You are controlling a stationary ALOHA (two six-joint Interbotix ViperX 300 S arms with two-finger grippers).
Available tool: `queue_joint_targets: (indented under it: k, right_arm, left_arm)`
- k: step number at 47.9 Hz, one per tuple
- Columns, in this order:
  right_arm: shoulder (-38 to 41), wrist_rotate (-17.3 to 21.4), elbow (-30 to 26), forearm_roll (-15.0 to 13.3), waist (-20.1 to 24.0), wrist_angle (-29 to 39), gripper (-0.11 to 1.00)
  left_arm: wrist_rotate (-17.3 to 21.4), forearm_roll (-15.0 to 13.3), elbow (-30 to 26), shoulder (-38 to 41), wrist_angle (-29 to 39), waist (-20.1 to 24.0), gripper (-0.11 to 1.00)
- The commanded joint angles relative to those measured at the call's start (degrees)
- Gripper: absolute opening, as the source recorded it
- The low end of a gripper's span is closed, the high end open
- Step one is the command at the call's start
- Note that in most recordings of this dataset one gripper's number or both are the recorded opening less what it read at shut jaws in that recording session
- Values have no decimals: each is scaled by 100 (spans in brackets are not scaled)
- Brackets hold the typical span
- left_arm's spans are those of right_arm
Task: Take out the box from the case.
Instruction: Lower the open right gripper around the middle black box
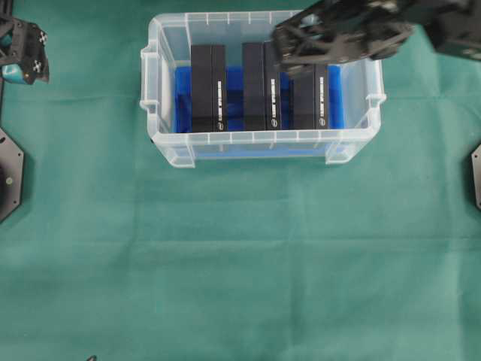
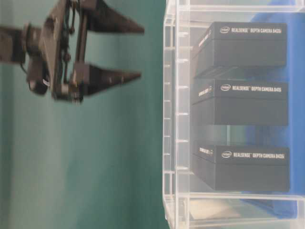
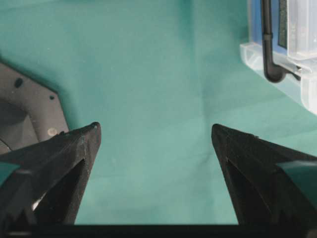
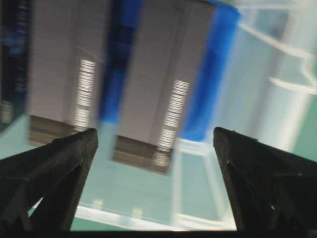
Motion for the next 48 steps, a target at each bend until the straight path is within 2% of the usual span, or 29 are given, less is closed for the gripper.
queue_joint_targets:
  k: [1,8,25,48]
  right_arm:
    - [141,97,-431,0,88,-26,95]
    - [466,334,-782,0,237,-79,95]
    - [923,360,-1257,185,308,-299,95]
    - [1055,325,-1301,132,290,-211,95]
  left_arm:
    - [0,-9,-141,-35,-9,-9,98]
    - [9,-9,-149,-18,-9,-9,98]
    - [44,0,-132,-44,-18,-18,98]
    - [44,-9,-132,-53,-9,-9,98]
